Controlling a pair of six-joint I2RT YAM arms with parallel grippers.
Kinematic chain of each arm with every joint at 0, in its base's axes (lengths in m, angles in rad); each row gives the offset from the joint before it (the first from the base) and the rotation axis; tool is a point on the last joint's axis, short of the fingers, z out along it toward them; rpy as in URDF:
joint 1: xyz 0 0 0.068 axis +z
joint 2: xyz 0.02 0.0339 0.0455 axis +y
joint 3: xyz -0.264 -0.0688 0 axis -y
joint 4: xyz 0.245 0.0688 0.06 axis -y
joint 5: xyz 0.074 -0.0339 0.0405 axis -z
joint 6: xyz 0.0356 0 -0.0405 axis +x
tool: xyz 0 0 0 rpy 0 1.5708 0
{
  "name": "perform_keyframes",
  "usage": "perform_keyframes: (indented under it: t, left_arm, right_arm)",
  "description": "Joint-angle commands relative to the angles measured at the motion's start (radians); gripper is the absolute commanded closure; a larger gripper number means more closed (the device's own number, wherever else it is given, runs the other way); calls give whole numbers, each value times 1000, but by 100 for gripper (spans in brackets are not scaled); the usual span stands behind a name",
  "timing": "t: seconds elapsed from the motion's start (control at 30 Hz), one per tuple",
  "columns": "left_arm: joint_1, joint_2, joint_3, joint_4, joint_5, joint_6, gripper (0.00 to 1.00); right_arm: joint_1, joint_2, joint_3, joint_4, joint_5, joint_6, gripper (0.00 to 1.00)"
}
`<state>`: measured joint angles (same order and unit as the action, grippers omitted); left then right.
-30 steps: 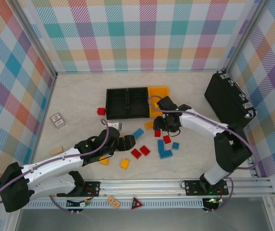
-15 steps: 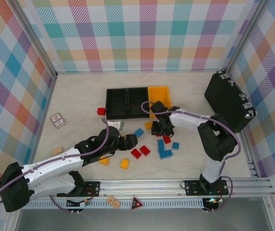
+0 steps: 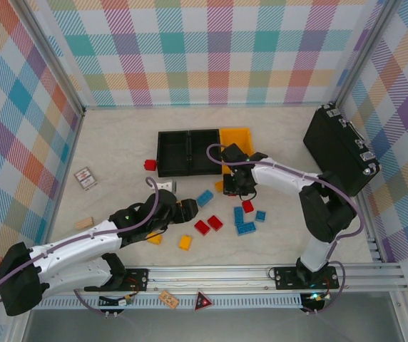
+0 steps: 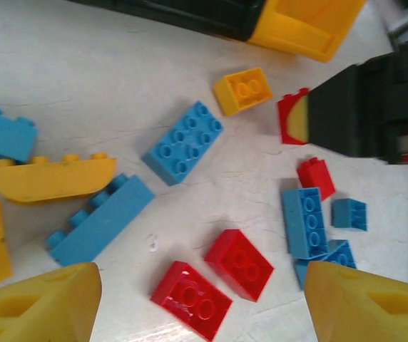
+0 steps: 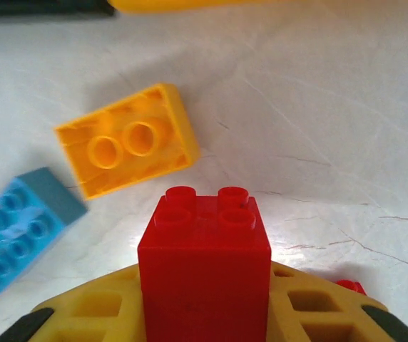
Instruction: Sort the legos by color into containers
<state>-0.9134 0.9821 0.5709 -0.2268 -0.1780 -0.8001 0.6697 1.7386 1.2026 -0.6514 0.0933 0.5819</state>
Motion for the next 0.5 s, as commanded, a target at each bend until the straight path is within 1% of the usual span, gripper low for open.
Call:
perform_keyframes:
  t: [0.0, 0.03, 0.13, 0.27, 0.47]
  left_arm:
    - [-7, -46, 2, -42, -51, -15, 25]
    - [-4, -55, 5, -42, -60, -14, 25]
    - [18, -70, 22, -119, -81, -14, 25]
    - [57, -82, 28, -149, -57, -10, 25]
    - [80, -95, 27, -165, -38, -12, 25]
  right_arm:
    - [14, -37, 78, -41, 2, -28, 71]
    - [16, -29, 98, -47, 2, -28, 71]
    - [19, 5, 170, -63, -6, -39, 71]
    - [21, 82, 295, -93, 1, -55, 71]
    - [21, 221, 503, -158, 8, -76, 70]
